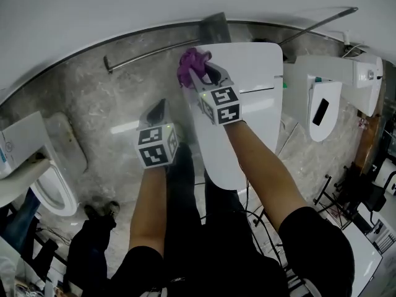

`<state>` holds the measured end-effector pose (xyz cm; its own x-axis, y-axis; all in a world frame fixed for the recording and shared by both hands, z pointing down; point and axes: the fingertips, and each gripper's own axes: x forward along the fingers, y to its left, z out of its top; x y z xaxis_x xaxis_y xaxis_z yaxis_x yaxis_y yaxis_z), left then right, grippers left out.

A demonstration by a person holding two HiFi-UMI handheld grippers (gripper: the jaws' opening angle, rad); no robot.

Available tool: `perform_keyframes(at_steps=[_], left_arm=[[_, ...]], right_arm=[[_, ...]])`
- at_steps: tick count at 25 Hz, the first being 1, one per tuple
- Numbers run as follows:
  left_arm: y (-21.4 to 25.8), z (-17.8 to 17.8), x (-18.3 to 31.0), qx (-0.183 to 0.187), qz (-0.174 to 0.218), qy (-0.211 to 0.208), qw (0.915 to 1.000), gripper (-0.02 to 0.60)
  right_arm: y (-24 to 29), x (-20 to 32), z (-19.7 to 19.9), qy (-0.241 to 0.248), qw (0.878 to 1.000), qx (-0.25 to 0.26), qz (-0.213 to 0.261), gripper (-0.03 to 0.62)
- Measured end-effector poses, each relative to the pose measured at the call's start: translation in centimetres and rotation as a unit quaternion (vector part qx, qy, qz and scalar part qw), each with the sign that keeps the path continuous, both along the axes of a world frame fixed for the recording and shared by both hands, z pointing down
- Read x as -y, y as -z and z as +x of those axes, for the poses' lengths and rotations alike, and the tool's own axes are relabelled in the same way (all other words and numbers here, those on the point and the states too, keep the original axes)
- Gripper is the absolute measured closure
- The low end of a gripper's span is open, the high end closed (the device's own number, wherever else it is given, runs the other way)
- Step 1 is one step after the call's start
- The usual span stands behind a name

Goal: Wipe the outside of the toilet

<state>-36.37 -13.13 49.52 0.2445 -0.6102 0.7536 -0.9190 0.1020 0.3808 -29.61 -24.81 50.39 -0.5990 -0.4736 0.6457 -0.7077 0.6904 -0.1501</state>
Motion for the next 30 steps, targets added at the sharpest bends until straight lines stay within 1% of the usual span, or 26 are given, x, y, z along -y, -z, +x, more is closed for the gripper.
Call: perform_keyframes(at_steps=[3, 7, 12, 16, 19, 23, 27, 30], left_arm=[[-0.1, 0.0, 0.7, 0.002, 0.004, -0.008, 1.0000, 0.572], [-0.6, 0.5, 1.4, 0.010, 0.001, -0.027, 0.9996, 0.572], [0.0, 1.4, 2.4, 0.016, 0.007, -0.028, 0.9995, 0.572], [0.4, 3.0, 2.1, 0.015, 0.005, -0.029, 0.9994, 0.572], [0.4, 4.1, 1.7, 0.008, 0.001, -0.017, 0.9998, 0.572], [0.3, 5.4, 1.3, 0.003, -0.006, -0.004, 1.0000, 0.572], [0.7, 7.4, 1.4, 0.009, -0.008, -0.008, 0.9999, 0.572], [0.6, 9.2, 1.8, 0.009, -0.010, -0.011, 0.9998, 0.572]], right_arm=[[-1.1, 0.0, -0.3, 0.005, 1.000, -0.004, 0.000, 0.487], [-1.6, 0.6, 0.7, 0.003, 1.000, -0.014, 0.007, 0.485], [-2.0, 1.5, 2.2, 0.009, 0.999, -0.034, 0.016, 0.485], [-2.2, 2.2, 5.0, -0.006, 0.998, -0.061, 0.019, 0.485], [-2.3, 3.0, 7.2, -0.019, 0.998, -0.065, 0.010, 0.485], [-2.3, 4.1, 9.9, -0.013, 0.996, -0.082, 0.022, 0.485], [-2.3, 5.3, 13.2, -0.009, 0.994, -0.100, 0.032, 0.485], [-2.4, 6.4, 16.1, -0.018, 0.993, -0.110, 0.029, 0.485]])
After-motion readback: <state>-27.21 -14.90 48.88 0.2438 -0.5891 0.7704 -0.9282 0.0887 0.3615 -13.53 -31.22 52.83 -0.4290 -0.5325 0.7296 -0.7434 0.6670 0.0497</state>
